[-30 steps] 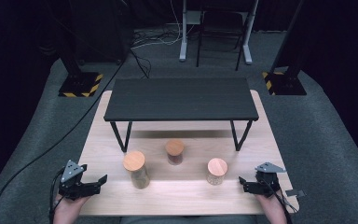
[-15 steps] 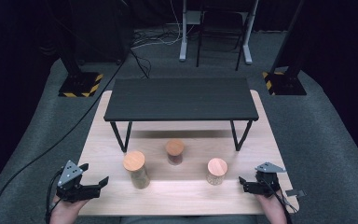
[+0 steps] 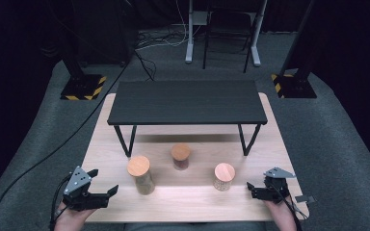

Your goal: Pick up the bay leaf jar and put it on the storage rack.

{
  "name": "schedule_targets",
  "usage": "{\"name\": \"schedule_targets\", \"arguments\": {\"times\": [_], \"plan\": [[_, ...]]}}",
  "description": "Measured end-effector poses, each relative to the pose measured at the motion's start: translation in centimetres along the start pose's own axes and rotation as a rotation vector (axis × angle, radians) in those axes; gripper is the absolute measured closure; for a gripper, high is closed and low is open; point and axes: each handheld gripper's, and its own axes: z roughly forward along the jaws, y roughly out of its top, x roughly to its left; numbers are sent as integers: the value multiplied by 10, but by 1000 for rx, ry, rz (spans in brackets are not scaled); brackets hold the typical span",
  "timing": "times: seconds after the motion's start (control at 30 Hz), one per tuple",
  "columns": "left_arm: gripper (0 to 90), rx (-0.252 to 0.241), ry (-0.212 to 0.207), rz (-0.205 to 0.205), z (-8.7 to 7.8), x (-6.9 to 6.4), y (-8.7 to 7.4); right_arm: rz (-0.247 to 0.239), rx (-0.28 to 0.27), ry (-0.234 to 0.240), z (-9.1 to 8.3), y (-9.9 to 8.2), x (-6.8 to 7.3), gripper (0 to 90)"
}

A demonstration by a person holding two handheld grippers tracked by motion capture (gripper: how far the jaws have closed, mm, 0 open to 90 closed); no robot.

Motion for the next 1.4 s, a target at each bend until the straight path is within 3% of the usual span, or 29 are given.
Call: {"name": "schedule_targets", "arguments": {"times": [0.43,0.93,1.4], "plan": [[66,-16,-83,3,13,-16,6,0,0,0,0,0,0,103],[66,-14,-115,32,37,-34,12,1,1,-1,0,0,0,101],[69,-61,-162,-15,57,-37,15,0,2,-1,0,0,0,98]]}}
